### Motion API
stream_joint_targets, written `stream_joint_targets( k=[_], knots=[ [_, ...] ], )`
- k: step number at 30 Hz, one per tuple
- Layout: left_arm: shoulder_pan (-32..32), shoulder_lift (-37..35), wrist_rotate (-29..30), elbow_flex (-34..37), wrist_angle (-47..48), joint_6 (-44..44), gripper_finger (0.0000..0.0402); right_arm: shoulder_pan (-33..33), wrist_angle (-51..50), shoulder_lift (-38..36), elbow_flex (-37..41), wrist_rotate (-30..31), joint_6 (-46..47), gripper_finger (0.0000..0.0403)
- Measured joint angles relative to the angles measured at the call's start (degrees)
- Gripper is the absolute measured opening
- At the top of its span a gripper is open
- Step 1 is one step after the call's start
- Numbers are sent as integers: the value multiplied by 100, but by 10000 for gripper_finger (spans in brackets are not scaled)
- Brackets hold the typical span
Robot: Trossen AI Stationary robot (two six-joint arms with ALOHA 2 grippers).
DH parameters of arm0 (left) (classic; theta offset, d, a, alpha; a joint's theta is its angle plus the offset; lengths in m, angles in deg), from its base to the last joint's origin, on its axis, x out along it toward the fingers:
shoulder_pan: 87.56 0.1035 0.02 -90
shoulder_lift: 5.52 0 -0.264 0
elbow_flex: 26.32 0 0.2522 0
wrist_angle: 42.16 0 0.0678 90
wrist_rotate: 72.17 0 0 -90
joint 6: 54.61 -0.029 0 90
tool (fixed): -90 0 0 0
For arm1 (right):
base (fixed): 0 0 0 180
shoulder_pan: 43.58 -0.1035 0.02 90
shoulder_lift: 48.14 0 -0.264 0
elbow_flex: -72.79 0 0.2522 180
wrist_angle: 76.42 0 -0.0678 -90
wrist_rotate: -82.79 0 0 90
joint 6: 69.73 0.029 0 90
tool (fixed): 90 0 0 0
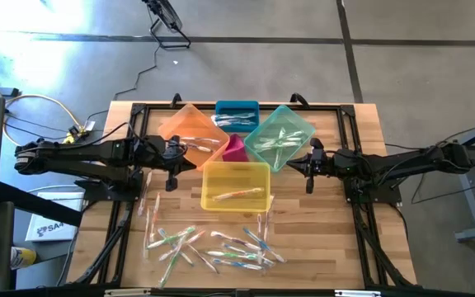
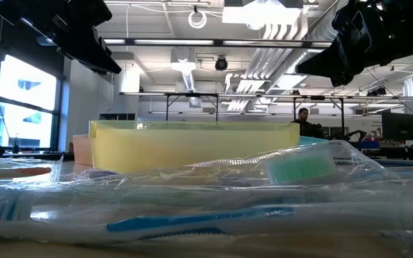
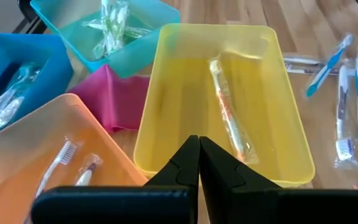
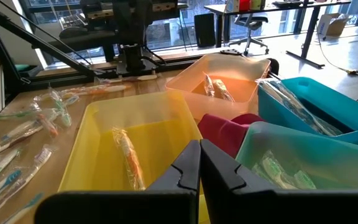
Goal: Pick & Place Toothbrushes
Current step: Put the blue toothbrush into the blue bin
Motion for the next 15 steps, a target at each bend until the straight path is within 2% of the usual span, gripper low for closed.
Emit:
stream_joint_targets(
  k=[8,15],
  knots=[
    [-2,1,-129,-1,2,821,6,-1,0,-1,0,0,0,3],
    [-3,1,-201,1,2,1186,6,-1,-2,-1,0,0,0,3]
  ],
)
